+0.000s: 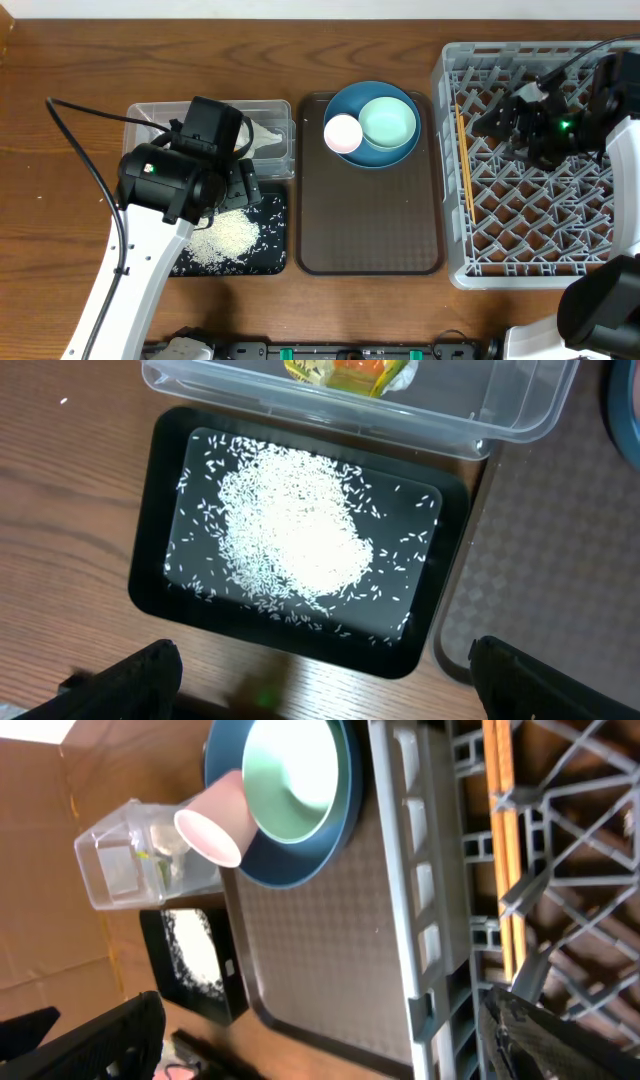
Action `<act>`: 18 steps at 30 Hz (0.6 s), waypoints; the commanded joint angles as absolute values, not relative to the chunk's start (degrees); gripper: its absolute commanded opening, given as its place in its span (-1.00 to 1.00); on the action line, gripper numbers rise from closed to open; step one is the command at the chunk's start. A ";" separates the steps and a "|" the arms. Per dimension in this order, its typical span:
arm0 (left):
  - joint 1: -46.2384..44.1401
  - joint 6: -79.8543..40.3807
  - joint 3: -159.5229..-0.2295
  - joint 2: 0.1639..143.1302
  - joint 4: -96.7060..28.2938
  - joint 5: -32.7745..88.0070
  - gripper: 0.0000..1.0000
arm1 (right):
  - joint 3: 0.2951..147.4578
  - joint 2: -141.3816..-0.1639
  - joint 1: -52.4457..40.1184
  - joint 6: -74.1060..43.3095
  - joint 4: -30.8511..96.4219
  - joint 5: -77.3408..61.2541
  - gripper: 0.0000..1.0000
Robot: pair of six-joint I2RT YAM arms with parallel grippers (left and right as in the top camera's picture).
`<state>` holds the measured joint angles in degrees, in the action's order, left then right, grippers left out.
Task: Sort waste into correct bins and load items into the dishwasher rack
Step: 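Withdraw the right gripper over the rack, then reach the left gripper to the pink cup on the blue plate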
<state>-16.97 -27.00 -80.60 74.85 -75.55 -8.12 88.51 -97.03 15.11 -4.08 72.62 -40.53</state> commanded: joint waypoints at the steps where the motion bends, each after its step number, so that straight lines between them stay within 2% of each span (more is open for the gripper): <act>1: -16.69 -27.29 -80.47 75.02 -72.44 -9.04 0.89 | 88.79 -97.08 13.41 -3.99 73.97 -40.93 0.99; 4: -16.69 -27.27 -80.47 75.02 -68.84 -6.63 0.89 | 88.71 -97.10 11.42 -3.95 74.87 -40.27 0.97; 7: -16.95 -27.24 -80.47 75.40 -64.60 2.57 0.88 | 88.33 -97.08 8.27 -3.99 74.76 -37.98 0.99; 14: -22.09 -23.09 -80.47 80.97 -50.52 6.00 0.40 | 88.29 -97.10 1.54 -4.03 72.73 -35.31 0.98; 18: -25.12 -22.68 -80.47 87.53 -43.35 5.98 0.36 | 88.29 -97.10 -0.43 -4.23 69.82 -34.48 0.99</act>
